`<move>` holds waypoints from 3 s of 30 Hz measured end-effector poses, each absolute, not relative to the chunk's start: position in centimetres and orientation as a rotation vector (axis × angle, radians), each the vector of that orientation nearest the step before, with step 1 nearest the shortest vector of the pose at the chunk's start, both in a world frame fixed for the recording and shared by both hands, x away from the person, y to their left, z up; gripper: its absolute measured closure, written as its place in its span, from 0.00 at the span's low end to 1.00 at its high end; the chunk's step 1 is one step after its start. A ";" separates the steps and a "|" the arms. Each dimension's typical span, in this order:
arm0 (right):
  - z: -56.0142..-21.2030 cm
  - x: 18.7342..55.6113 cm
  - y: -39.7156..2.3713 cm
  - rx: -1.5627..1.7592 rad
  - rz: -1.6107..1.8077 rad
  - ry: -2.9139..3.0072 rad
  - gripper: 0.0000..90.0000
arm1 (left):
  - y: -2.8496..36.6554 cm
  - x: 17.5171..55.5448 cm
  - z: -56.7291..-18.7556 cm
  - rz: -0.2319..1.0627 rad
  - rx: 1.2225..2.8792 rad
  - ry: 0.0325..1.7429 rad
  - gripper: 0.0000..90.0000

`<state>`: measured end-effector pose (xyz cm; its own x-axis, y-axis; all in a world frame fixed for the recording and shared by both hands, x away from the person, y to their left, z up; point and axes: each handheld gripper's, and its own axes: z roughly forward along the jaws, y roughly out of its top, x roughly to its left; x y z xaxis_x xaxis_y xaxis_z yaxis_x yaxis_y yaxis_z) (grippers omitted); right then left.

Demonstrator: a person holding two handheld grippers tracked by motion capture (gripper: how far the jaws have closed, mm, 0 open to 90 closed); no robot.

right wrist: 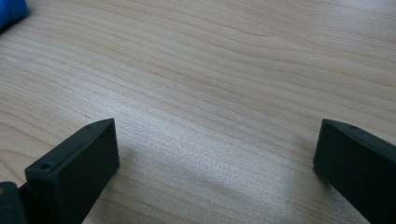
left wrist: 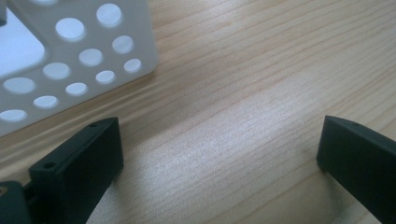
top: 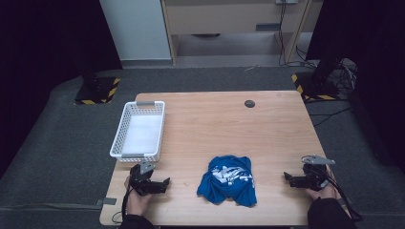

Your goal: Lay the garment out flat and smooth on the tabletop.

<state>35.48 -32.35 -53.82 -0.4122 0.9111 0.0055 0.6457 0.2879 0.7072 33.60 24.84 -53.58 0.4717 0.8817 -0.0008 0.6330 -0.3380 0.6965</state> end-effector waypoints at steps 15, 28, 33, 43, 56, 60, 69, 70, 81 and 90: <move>-53.8 35.1 -32.2 1.395 0.904 2.167 0.01 | 24.5 33.6 -53.5 0.493 2.070 1.283 0.00; -53.4 34.9 -32.2 1.424 0.902 2.188 0.01 | 24.5 33.8 -52.3 0.428 2.022 1.363 0.10; -52.9 34.7 -32.2 1.423 0.929 2.175 0.03 | 24.5 33.5 -51.9 0.424 2.005 1.374 0.11; -51.4 34.6 -31.3 1.401 0.956 2.188 0.04 | 24.1 32.9 -51.1 0.371 1.956 1.389 0.12; -49.2 34.6 -29.8 1.365 1.046 2.192 0.07 | 23.1 32.2 -48.6 0.410 1.905 1.326 0.12; -48.7 34.6 -29.5 1.354 1.069 2.190 0.08 | 22.7 32.2 -48.1 0.410 1.904 1.316 0.11; -47.6 34.7 -28.5 1.310 1.109 2.178 0.09 | 21.3 32.9 -46.9 0.430 1.900 1.279 0.11; -47.6 34.7 -28.5 1.310 1.109 2.178 0.09 | 21.2 33.0 -46.8 0.431 1.899 1.274 0.11; -47.0 35.4 -27.3 1.275 1.159 2.186 0.13 | 20.0 33.6 -45.9 0.432 1.887 1.240 0.11; -46.7 36.2 -26.2 1.254 1.198 2.186 0.14 | 18.5 34.4 -45.6 0.428 1.913 1.202 0.11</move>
